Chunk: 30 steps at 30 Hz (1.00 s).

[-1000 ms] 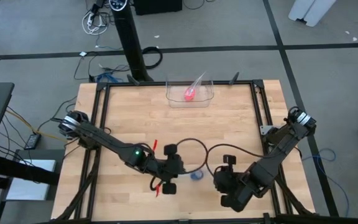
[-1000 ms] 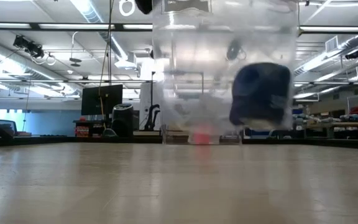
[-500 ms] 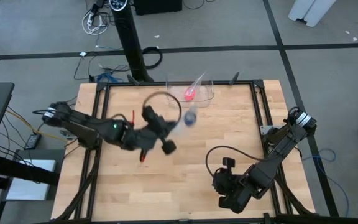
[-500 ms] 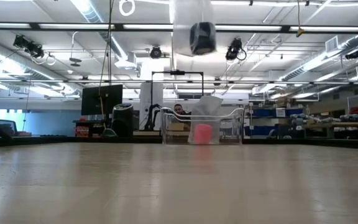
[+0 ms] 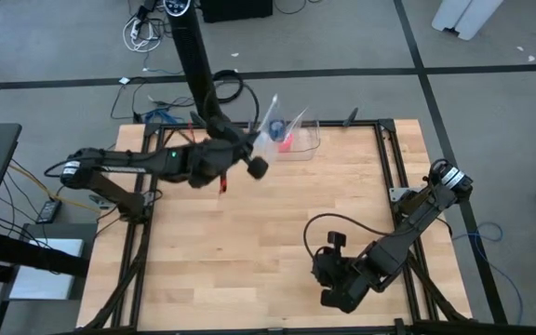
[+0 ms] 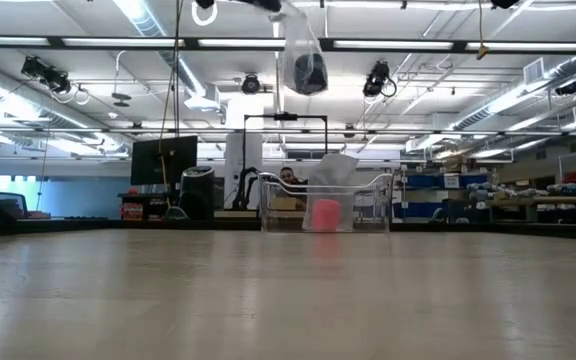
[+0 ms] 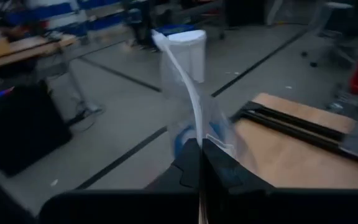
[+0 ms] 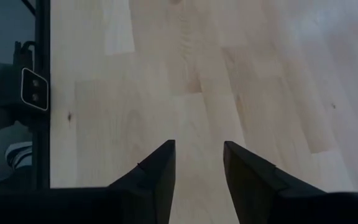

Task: Roll bandage
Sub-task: Put the transparent zip bag into the transparent bin

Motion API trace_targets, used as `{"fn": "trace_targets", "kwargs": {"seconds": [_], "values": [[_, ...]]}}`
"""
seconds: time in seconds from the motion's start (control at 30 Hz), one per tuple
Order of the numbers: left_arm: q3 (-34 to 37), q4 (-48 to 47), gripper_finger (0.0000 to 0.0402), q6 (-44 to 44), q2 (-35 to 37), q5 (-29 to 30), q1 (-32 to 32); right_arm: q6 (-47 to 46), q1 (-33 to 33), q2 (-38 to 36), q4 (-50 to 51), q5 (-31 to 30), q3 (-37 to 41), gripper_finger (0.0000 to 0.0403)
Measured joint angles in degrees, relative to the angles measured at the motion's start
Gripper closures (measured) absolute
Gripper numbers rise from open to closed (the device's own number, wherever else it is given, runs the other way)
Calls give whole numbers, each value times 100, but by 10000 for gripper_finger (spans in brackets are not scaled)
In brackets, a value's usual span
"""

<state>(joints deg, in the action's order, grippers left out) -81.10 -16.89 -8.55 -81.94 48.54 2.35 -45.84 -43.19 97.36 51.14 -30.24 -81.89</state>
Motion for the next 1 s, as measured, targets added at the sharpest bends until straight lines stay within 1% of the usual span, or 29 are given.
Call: {"fn": "trace_targets", "kwargs": {"seconds": [0.17, 0.27, 0.37, 0.53, 0.67, 0.83, 0.9, 1.0], "values": [[31, -192, 399, -258, -23, -74, -585, 91, 8, 0, -38, 0, 0, 274], [297, -155, 399, -384, -23, -308, -946, 108, 10, 0, -92, 1, 0, 277], [777, 379, 399, -324, -29, -871, -1267, 226, 10, 0, -191, 0, 2, 278], [1762, 2037, 399, -15, -31, -1552, -1688, 367, 11, 0, -263, 2, 2, 278], [2285, 2913, 399, 318, -34, -2314, -1996, 493, 19, 0, -269, 0, 2, 281], [2581, 3019, 399, 693, -38, -2699, -2329, 530, 64, 2, -272, 1, 2, 281], [2610, 3030, 399, 794, -63, -2901, -2440, 565, 99, 2, -303, 0, 2, 281], [2616, 3039, 399, 1027, -185, -3004, -2531, 666, 160, 2, -351, 2, 2, 283]]}}
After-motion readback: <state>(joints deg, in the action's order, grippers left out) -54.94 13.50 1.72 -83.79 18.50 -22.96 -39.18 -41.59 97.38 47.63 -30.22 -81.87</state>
